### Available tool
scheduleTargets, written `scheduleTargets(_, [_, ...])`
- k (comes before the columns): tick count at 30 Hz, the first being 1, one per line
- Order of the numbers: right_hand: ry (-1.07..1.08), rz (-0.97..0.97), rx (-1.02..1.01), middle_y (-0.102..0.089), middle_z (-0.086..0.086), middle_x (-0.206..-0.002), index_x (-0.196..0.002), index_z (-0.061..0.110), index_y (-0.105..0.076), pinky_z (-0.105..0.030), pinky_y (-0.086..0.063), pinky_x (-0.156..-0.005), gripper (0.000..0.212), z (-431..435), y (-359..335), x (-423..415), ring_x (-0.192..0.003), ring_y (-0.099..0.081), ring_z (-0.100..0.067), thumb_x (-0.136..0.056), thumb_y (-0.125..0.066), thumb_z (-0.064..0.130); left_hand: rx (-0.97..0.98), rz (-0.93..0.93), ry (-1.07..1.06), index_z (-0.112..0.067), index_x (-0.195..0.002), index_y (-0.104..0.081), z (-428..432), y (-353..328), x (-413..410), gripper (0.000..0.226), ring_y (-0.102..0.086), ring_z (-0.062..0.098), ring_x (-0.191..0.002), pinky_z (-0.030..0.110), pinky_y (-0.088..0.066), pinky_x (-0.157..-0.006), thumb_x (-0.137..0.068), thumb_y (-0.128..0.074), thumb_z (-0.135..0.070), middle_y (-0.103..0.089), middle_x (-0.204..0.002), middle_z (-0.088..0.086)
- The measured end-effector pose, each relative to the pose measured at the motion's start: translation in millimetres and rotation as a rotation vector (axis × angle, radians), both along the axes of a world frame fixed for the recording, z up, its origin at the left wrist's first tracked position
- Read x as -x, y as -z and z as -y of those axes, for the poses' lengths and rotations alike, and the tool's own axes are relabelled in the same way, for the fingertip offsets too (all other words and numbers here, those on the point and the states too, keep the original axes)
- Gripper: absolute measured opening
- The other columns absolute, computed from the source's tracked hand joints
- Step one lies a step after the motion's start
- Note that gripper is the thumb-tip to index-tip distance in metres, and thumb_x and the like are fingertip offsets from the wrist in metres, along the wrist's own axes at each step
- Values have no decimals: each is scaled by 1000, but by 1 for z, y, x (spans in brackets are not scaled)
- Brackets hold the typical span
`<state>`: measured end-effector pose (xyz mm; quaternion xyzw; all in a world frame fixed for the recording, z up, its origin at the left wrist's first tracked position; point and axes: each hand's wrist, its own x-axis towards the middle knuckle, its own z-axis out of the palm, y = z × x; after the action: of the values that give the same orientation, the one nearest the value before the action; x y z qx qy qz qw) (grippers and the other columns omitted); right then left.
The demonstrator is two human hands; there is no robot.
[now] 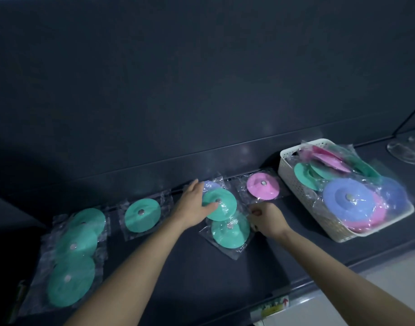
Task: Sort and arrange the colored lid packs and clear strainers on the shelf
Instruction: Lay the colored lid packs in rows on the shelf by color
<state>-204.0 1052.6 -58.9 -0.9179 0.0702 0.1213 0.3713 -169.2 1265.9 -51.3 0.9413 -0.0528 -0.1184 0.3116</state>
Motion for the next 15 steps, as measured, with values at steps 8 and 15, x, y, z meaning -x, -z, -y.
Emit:
scheduleTargets(8, [121, 60, -178, -59, -1, -78, -88, 11, -56, -25, -35, -55, 5, 6, 3, -15, -70, -51, -16, -91, -53, 11, -109, -17, -129, -20, -125, -47, 14, 7, -16, 69, -42, 29, -117, 38, -39, -96, -68, -74, -49, -48, -121, 5])
scheduleTargets(15, [300, -3, -421, -52, -3, -63, -73, 13, -49, -28, -37, -54, 16, 17, -4, -17, -58, -44, -19, -81, -60, 5, -96, 53, -251, -18, -95, -53, 8, -3, -17, 55, -48, 23, -102, 37, -44, -86, -56, -85, -43, -50, -101, -1])
